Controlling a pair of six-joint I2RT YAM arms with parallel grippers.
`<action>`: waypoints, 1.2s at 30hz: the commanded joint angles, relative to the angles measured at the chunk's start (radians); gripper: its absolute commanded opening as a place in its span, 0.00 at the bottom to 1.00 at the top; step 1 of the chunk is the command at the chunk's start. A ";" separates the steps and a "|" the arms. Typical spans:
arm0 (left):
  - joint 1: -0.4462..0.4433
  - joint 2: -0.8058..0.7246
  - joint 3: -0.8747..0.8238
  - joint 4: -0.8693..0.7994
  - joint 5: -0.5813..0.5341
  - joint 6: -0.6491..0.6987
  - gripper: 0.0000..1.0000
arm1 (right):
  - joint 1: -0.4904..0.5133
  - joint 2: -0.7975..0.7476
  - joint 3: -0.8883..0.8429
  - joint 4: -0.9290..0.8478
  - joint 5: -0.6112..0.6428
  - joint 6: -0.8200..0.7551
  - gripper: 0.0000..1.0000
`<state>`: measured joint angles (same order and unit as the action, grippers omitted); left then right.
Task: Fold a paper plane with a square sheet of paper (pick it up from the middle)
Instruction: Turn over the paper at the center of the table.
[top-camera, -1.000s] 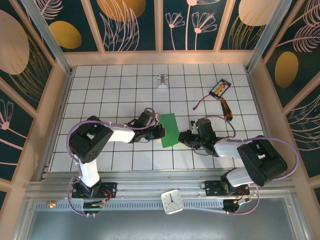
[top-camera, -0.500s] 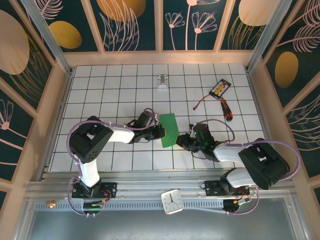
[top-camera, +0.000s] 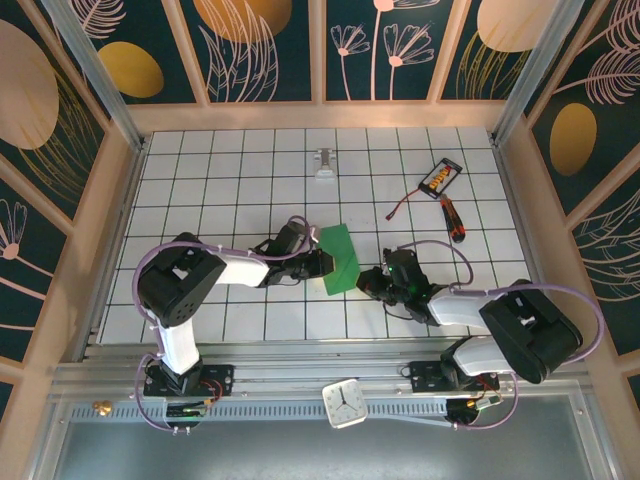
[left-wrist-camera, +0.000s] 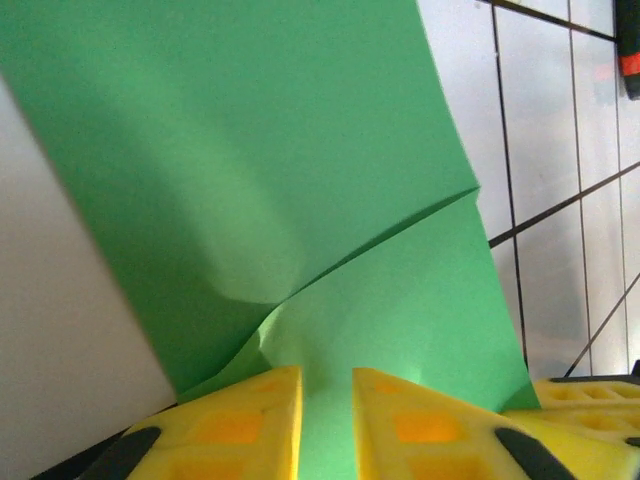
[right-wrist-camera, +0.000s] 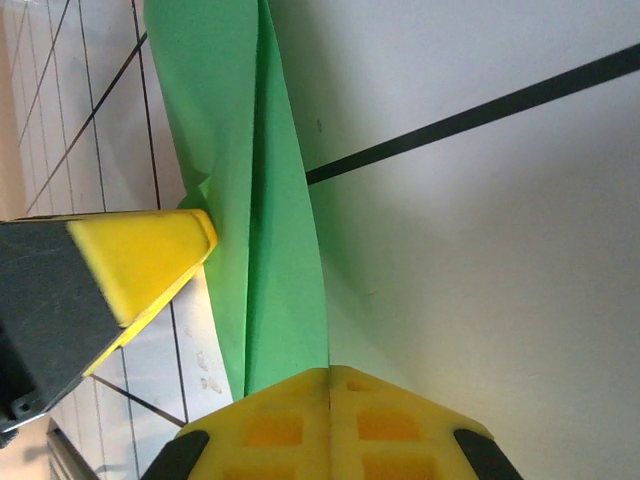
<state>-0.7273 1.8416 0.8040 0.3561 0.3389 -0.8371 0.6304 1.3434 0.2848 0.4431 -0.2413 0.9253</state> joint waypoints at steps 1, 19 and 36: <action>0.004 -0.056 0.022 -0.006 -0.008 -0.004 0.31 | 0.001 -0.035 0.057 -0.111 0.066 -0.084 0.00; 0.196 -0.431 -0.010 -0.162 -0.085 0.040 0.46 | 0.163 -0.011 0.601 -0.883 0.467 -0.712 0.00; 0.204 -0.343 0.043 -0.243 0.047 0.042 0.43 | 0.345 0.156 0.553 -0.664 0.266 -0.685 0.00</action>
<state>-0.5236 1.4742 0.8192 0.1467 0.3450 -0.8013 0.9695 1.4990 0.8646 -0.2863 0.0853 0.2478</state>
